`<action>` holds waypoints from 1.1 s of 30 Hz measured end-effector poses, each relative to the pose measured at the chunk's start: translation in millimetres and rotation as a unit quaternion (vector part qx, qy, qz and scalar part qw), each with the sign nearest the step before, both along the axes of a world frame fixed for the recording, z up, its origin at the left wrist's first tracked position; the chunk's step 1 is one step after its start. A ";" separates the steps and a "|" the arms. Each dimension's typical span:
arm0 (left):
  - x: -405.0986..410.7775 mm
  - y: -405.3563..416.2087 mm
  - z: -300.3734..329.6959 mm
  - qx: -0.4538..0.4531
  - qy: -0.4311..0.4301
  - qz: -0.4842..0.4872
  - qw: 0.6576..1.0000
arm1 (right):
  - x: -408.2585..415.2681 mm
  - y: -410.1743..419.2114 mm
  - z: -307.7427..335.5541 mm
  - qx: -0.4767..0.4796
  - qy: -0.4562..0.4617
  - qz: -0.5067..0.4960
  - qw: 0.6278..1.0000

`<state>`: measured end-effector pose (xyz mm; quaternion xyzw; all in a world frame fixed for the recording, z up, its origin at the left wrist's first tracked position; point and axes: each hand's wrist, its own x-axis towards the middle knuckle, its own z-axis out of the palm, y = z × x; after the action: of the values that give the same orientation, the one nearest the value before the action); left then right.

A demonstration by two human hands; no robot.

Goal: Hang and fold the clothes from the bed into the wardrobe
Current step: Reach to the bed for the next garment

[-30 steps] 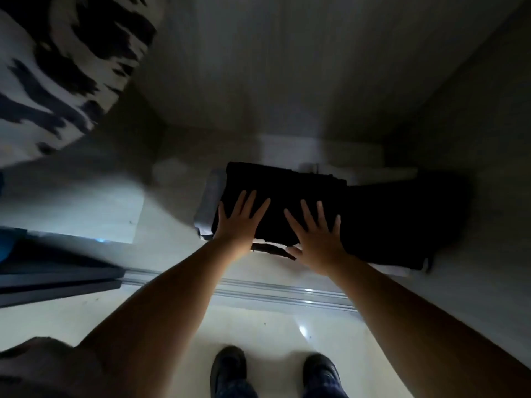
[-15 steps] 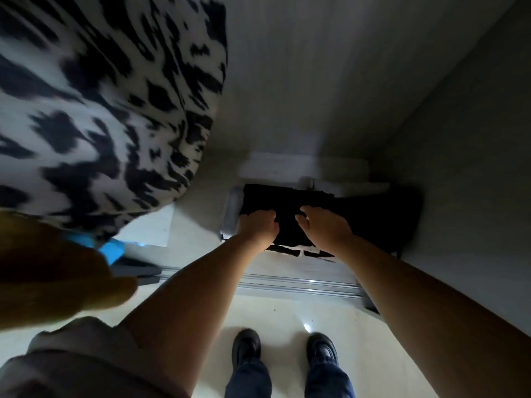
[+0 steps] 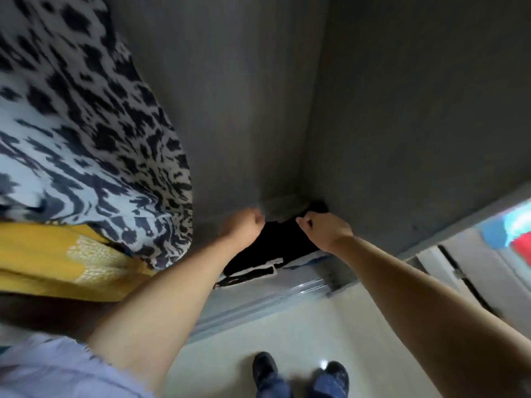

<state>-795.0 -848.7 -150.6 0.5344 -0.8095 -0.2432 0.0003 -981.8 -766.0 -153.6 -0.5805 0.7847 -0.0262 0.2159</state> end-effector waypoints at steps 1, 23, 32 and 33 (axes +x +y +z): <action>-6.8 12.8 5.1 0.005 -0.003 -0.014 1.000 | -6.7 18.1 5.4 0.010 -0.001 -0.019 1.000; -290.1 482.2 67.5 0.003 -0.011 -0.487 0.874 | -149.1 637.0 86.0 0.061 0.043 -0.471 0.879; -386.1 624.8 70.5 0.000 -0.012 -0.597 0.802 | -186.4 772.1 80.0 0.056 0.013 -0.585 0.809; -397.9 627.8 67.0 0.002 -0.015 -0.599 0.800 | -195.3 777.0 74.7 0.062 0.008 -0.590 0.805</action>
<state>-1192.9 -220.9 -83.6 -0.0539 -0.9678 -0.1883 -0.1582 -1177.2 11.0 -78.9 0.0091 0.9774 -0.0953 0.1884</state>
